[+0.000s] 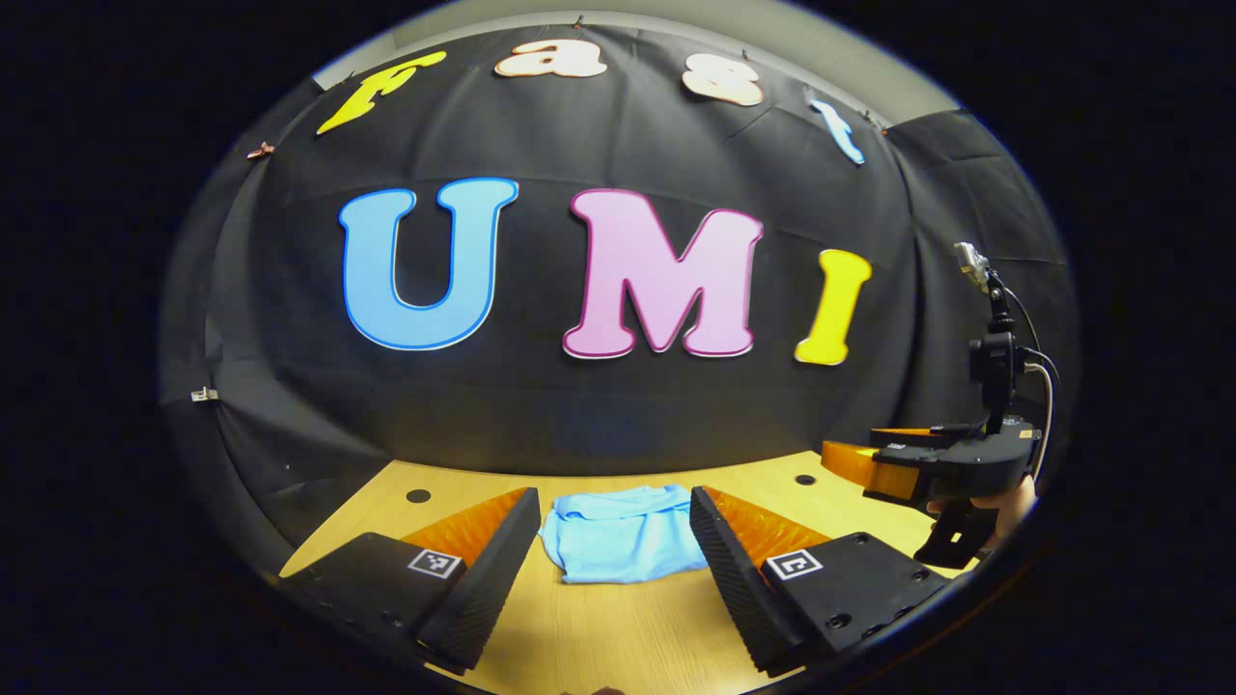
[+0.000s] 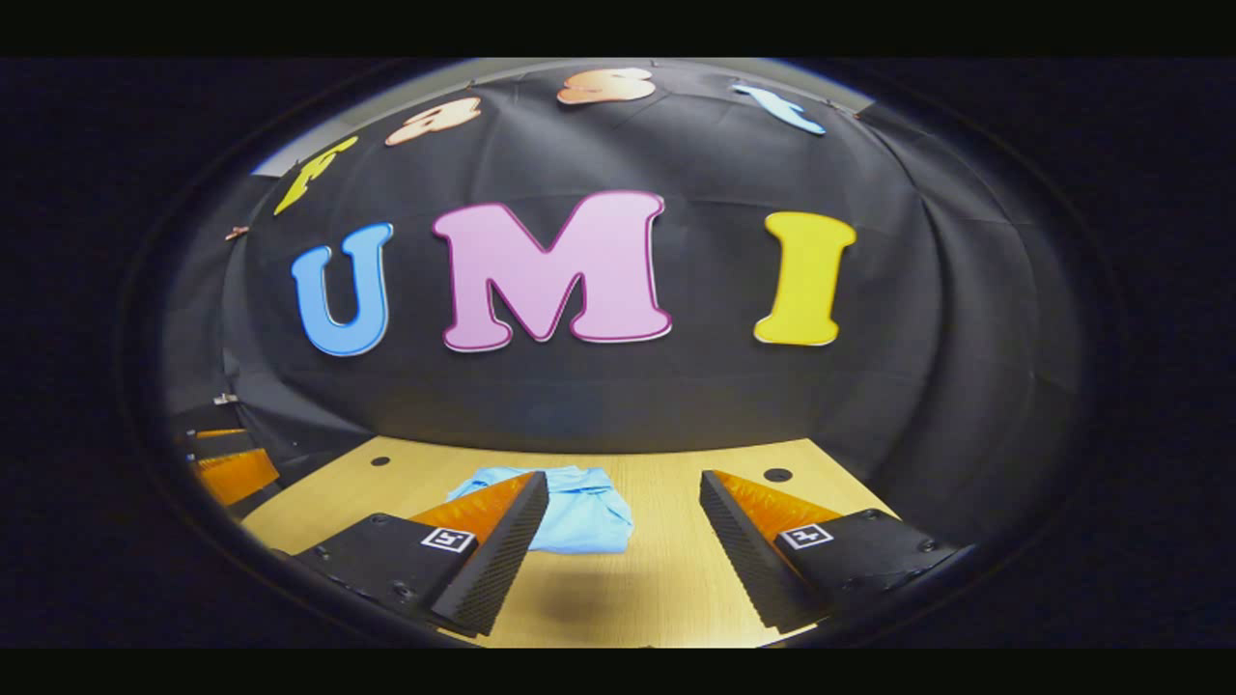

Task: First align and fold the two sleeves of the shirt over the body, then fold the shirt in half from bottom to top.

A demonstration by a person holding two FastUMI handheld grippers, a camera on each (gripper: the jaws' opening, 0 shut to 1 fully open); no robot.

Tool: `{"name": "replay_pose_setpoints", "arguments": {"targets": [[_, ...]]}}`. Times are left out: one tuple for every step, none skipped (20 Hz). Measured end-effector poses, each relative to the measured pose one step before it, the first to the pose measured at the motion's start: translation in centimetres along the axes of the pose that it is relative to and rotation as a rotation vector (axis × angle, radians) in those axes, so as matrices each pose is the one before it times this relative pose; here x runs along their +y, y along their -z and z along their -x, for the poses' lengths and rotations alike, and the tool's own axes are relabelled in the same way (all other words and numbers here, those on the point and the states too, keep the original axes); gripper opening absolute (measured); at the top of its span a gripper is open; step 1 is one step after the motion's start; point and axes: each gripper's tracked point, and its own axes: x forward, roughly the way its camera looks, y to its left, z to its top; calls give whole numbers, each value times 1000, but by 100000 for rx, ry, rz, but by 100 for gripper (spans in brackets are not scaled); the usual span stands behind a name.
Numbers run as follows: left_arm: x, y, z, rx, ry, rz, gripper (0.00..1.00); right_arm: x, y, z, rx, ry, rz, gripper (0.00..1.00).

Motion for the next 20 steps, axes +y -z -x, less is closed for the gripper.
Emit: {"name": "replay_pose_setpoints", "arguments": {"targets": [[-191, -489, 2021, -1428, 125, 1118, 99, 46, -658, 2142, -2269, 409, -937, 98], [-208, -604, 2061, -1704, -259, 1328, 99, -94, -654, 2102, -1979, 602, -504, 98], [-175, -447, 2003, -1139, -553, 1168, 99, 64, -628, 2016, -1565, -440, -527, 98], [-122, -442, 2024, -1050, -982, 617, 99, 218, -646, 1893, -2010, -1075, -733, 98], [68, -547, 2101, -1425, -1209, 84, 99, 239, -733, 1714, -1722, -693, -887, 98], [-45, -483, 1618, -1072, -795, -168, 99, 223, -572, 1750, -1235, -855, -451, 98], [34, -310, 1850, -951, -1177, 39, 98, 95, -427, 1531, -862, -21, 529, 98], [-218, -374, 1579, -733, -203, 5, 98, 124, -289, 1393, -461, -488, 732, 98], [-204, -228, 1362, -469, -287, -276, 97, 598, -177, 1401, -321, -1737, 153, 98], [-300, 51, 1216, 380, 655, -626, 97, 895, -21, 1466, -274, -2190, -135, 98], [-490, 354, 1284, 629, 1470, -1495, 97, 739, 197, 1372, -54, -2073, -14, 98], [-57, 72, 1076, 148, -175, -2206, 97, 590, 281, 1400, 167, -1595, 128, 98], [256, 153, 856, 497, -717, -1639, 97, 520, 169, 1353, 50, -1359, -278, 98], [-32, 125, 895, 212, -448, -647, 92, 589, -34, 921, -509, -1189, -388, 98], [-110, 44, 801, 199, -925, 180, 97, 357, -228, 907, -751, -621, -500, 98], [2, 24, 664, 441, -922, 971, 97, 534, -219, 777, -848, -1095, -31, 98], [-49, 125, 618, 26, -685, 1411, 97, 301, -216, 506, -552, -182, 788, 98], [-52, -97, 416, -174, -256, 1017, 97, 86, 30, 318, -515, -320, 1138, 98], [20, -4, 324, -49, -446, 482, 92, 302, -19, 230, -130, -448, 877, 98], [189, 10, 215, -36, -687, 42, 97, 258, 133, -49, 178, -609, 614, 100]]}}
